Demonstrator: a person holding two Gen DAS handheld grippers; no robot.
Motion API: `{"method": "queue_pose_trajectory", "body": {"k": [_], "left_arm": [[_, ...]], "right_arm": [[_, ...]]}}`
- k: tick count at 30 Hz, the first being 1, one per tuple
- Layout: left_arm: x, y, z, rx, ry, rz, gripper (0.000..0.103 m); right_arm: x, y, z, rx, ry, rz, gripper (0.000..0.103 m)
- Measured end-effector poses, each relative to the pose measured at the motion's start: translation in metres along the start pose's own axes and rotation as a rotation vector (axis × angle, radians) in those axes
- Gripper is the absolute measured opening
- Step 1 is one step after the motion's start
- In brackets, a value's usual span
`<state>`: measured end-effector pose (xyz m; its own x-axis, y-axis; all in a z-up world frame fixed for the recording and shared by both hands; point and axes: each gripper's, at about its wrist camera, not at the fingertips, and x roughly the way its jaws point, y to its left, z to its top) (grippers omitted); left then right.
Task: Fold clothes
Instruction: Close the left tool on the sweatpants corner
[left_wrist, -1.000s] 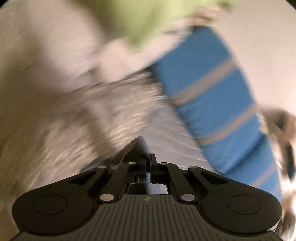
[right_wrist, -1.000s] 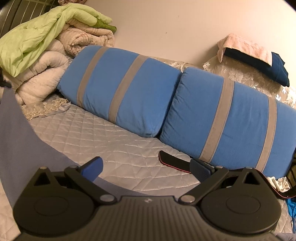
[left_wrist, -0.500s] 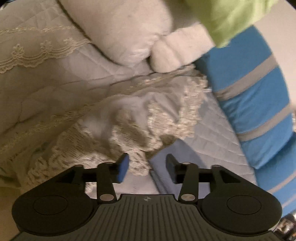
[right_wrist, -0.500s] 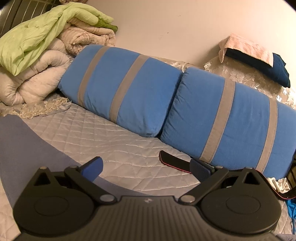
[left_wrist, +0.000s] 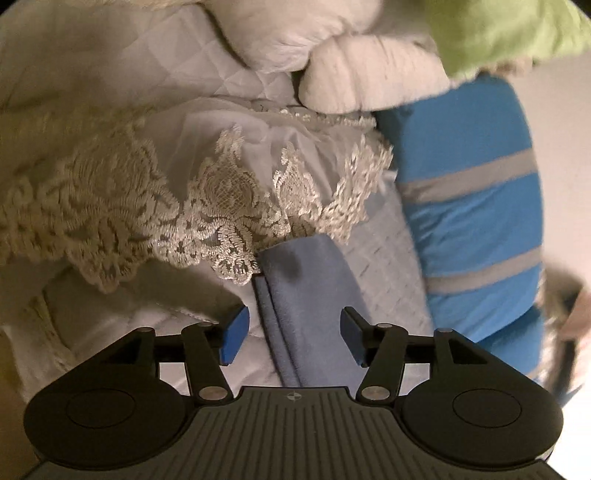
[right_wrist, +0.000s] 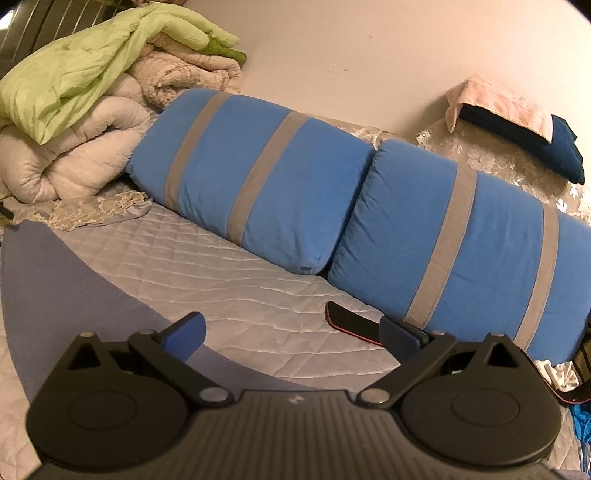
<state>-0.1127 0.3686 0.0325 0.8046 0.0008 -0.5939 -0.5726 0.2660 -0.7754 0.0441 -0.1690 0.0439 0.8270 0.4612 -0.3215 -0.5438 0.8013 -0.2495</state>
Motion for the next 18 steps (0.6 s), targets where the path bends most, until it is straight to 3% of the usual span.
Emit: {"method": "queue_pose_trajectory", "body": {"k": [4,7,9,10,11,13,18], "left_arm": [[0.008,0.02,0.004,-0.141,0.001,-0.111,0.052],[0.018,0.025,0.009,-0.191,0.016,-0.146,0.049],[0.025,0.024,0.012,-0.189,0.026,-0.139,0.032],[0.027,0.018,0.013,-0.148,0.03,-0.107,0.011],[0.028,0.01,0.013,-0.089,0.027,-0.068,0.005],[0.027,-0.009,0.012,0.04,0.013,-0.008,0.005],[-0.005,-0.089,-0.013,0.392,-0.08,-0.045,0.005]], "right_arm": [[0.0,0.001,0.0,-0.001,0.002,0.007,0.103],[0.001,0.001,-0.002,0.008,0.011,0.006,0.103],[0.001,0.002,-0.002,0.009,0.013,0.006,0.103],[0.0,0.002,-0.002,0.008,0.013,0.007,0.103],[0.0,0.002,-0.002,0.009,0.011,0.007,0.103],[-0.002,0.002,-0.002,0.013,0.006,0.007,0.103],[-0.003,0.001,-0.001,0.017,0.003,-0.001,0.103]]}}
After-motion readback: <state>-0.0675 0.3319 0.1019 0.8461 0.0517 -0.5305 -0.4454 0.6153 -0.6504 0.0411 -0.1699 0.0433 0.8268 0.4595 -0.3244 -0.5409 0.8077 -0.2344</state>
